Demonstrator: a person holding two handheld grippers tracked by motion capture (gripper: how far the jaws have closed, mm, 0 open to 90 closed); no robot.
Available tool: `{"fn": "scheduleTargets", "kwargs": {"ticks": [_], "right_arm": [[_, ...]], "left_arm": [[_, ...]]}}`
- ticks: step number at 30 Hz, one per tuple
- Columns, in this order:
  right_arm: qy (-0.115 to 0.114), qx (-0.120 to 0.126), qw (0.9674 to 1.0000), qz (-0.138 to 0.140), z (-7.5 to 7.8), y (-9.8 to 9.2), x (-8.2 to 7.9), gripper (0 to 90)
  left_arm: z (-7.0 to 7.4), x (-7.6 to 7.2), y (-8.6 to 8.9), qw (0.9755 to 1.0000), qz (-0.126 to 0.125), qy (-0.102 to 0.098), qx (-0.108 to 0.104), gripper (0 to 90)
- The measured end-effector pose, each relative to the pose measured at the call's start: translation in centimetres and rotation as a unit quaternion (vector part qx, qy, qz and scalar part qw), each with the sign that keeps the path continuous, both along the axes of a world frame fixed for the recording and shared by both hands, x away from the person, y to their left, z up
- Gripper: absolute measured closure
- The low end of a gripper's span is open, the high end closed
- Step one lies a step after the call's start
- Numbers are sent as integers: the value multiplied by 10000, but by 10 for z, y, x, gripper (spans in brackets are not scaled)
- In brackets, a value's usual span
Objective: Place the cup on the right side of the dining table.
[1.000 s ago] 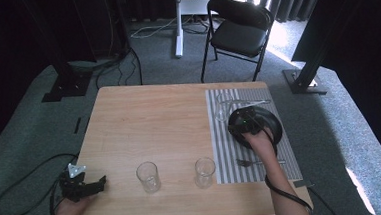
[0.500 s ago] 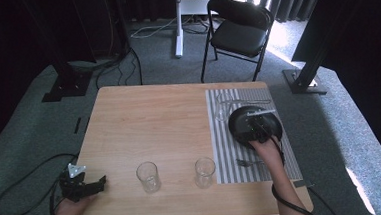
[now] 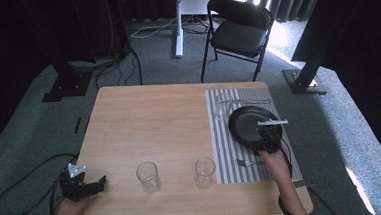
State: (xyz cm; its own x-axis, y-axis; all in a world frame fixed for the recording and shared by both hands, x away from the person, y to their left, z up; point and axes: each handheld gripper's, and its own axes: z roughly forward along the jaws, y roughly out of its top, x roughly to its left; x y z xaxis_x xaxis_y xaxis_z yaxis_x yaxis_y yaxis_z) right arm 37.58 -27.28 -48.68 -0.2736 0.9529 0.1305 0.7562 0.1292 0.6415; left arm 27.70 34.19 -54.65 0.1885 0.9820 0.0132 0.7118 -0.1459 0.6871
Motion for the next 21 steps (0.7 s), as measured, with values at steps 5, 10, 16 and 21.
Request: {"fn": "scheduleTargets", "kwargs": {"ticks": [5, 10, 16, 21], "right_arm": [[-10, 46, 10000, -27, -4, -6, -14, 132], [-35, 99, 9999, -41, -6, -8, -25, 132], [-73, 180, 9998, -77, -11, -14, -40, 132], [-58, 192, 9998, -86, -17, -21, -54, 132]], "left_arm": [[0, 0, 0, 10000, 0, 0, 0, 19], [0, 0, 0, 10000, -1, 0, 0, 19], [0, 0, 0, 10000, 1, -1, -1, 19], [0, 0, 0, 10000, 8, 2, -5, 19]]}}
